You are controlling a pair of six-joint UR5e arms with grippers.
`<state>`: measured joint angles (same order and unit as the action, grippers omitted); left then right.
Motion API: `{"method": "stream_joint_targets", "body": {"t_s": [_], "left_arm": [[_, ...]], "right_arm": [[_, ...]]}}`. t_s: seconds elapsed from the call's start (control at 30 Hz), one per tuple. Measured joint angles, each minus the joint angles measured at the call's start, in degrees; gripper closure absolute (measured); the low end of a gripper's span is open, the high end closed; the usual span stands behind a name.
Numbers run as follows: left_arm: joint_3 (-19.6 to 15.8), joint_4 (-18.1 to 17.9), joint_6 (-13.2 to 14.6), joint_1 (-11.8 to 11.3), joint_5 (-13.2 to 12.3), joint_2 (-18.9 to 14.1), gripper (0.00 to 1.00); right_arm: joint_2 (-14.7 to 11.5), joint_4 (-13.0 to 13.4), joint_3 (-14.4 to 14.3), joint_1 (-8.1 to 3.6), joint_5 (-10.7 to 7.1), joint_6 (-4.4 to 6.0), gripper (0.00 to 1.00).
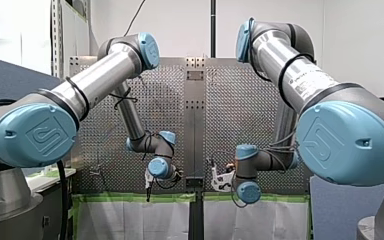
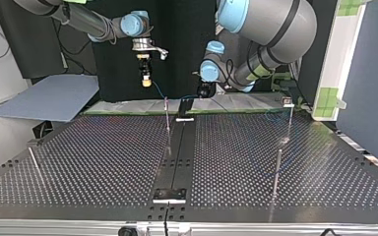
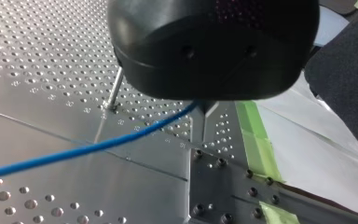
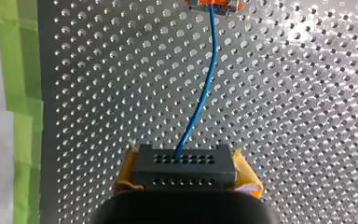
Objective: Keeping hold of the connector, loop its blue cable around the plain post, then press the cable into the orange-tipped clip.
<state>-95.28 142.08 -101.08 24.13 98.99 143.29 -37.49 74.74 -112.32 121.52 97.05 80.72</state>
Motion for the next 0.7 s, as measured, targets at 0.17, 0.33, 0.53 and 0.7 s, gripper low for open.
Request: {"method": "stream_joint_targets", "body": {"t_s": [0.17, 0.33, 0.53, 0.7], "left_arm": [[-0.01, -0.01, 0.59, -0.01, -0.12, 0.00, 0.60], [-0.01, 0.07, 1.39, -0.02, -0.24, 0.00, 0.28], [0.01, 0.13, 1.73, -0.03, -0.33, 0.00, 0.23], [0.01, 0.41, 2.22, -0.03, -0.84, -0.01, 0.20]], "right_arm": [[-0.01, 2.77, -2.79, 0.40, 1.85, -0.21, 1.00], [-0.01, 4.89, -5.28, 1.38, 3.49, -0.85, 1.00], [-0.01, 4.88, -5.99, 3.76, 4.63, -1.16, 1.00], [-0.01, 4.90, -6.02, 5.62, 5.49, -0.93, 1.00]]}}
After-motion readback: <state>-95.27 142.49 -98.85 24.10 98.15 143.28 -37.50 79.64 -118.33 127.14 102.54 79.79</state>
